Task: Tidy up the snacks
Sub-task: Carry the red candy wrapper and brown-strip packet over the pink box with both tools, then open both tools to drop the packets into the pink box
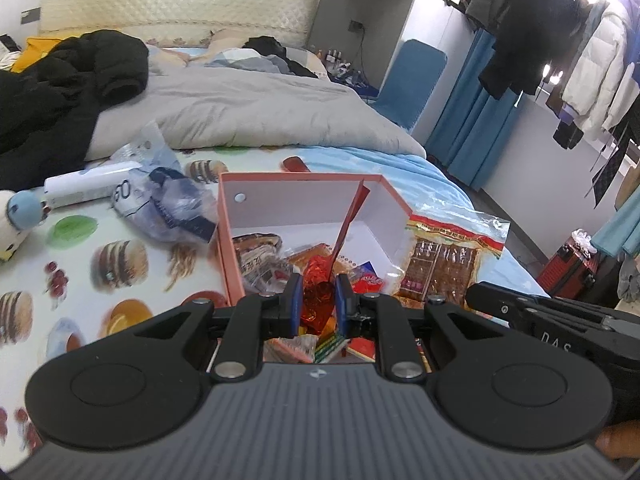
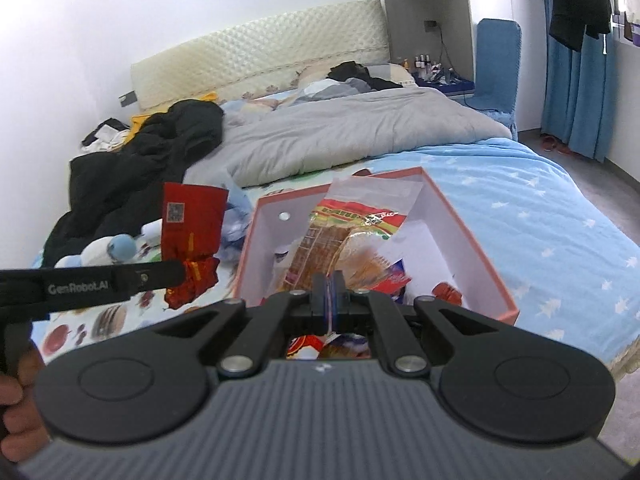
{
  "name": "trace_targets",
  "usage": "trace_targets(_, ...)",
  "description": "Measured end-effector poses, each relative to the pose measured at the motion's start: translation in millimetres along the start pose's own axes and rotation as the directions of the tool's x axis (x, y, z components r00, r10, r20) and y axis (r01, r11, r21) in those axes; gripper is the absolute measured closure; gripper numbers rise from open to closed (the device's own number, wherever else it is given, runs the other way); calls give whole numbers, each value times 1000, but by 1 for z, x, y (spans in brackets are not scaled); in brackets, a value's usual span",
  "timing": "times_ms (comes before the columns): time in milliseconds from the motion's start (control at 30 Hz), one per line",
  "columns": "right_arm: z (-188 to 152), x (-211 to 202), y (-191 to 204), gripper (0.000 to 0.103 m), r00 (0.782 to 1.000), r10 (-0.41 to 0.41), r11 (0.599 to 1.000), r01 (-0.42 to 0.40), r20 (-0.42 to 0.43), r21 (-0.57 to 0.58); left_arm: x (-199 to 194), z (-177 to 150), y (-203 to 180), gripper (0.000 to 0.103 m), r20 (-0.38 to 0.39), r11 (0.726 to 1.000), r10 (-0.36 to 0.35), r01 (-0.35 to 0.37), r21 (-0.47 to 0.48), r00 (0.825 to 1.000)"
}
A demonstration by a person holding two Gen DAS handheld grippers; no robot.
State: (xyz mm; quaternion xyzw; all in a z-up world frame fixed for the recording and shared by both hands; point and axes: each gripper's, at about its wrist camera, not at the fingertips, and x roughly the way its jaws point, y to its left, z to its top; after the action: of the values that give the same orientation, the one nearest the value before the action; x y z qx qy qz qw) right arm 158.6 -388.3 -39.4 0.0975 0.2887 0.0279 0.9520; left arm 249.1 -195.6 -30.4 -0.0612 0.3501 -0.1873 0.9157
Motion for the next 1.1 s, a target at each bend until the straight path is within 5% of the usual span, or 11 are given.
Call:
trace_targets(700, 10, 124, -61, 98, 989, 19, 993, -2, -144, 116, 161, 24, 21, 83, -166, 1000, 1, -6, -29, 986)
trace_targets(767, 8, 129, -64, 95, 987, 23, 990, -1, -157, 140, 164, 24, 23, 79, -170, 999, 6, -14, -44, 985)
trace_targets(833, 7, 130, -66, 93, 988, 16, 988, 9, -157, 156, 162, 25, 26, 58, -166, 998, 3, -13, -62, 986)
trace_targets(867, 7, 130, -66, 92, 987, 11, 988, 14, -157, 155, 158, 25, 26, 56, -157, 998, 10, -19, -60, 987)
trace_targets(967, 7, 125, -66, 57, 987, -9, 988, 34, -161, 153, 144, 28, 25, 56, -138, 999, 20, -26, -42, 990)
trace_targets(1100, 9, 104, -63, 53, 994, -13, 988, 30, -110, 153, 117, 29, 23, 56, -112, 999, 16, -21, -36, 994)
